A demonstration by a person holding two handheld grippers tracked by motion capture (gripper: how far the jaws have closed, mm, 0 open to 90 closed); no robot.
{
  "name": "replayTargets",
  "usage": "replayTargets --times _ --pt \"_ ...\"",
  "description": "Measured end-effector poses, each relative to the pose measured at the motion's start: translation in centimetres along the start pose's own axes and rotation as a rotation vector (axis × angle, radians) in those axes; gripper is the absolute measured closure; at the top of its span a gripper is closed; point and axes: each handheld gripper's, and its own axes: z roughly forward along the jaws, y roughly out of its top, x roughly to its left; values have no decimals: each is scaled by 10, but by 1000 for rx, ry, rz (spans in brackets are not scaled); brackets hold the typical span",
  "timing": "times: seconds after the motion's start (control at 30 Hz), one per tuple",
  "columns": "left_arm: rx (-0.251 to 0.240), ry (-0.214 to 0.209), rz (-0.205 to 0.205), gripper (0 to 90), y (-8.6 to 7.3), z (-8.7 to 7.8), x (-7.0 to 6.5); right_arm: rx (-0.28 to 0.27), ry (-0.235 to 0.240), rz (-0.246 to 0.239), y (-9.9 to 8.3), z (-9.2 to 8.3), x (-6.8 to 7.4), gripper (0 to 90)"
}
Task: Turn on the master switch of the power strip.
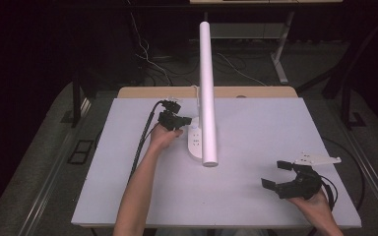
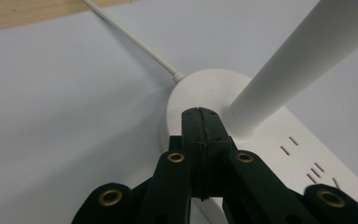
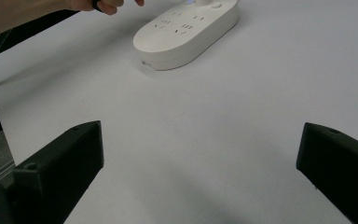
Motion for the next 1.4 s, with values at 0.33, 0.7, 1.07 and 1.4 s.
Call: replayTargets --times 0.33,0.7,1.07,1.4 --pt "-33 -9 35 896 3 -27 -3 0 0 -2 0 0 0 1" --pt "-75 -4 55 855 2 -63 0 1 2 -5 0 1 1 1" --pt "-100 -16 15 588 -5 -93 0 -1 0 -5 0 0 1 1" --pt "-97 -66 -8 178 -19 -109 -3 -2 -2 -3 0 0 1 1"
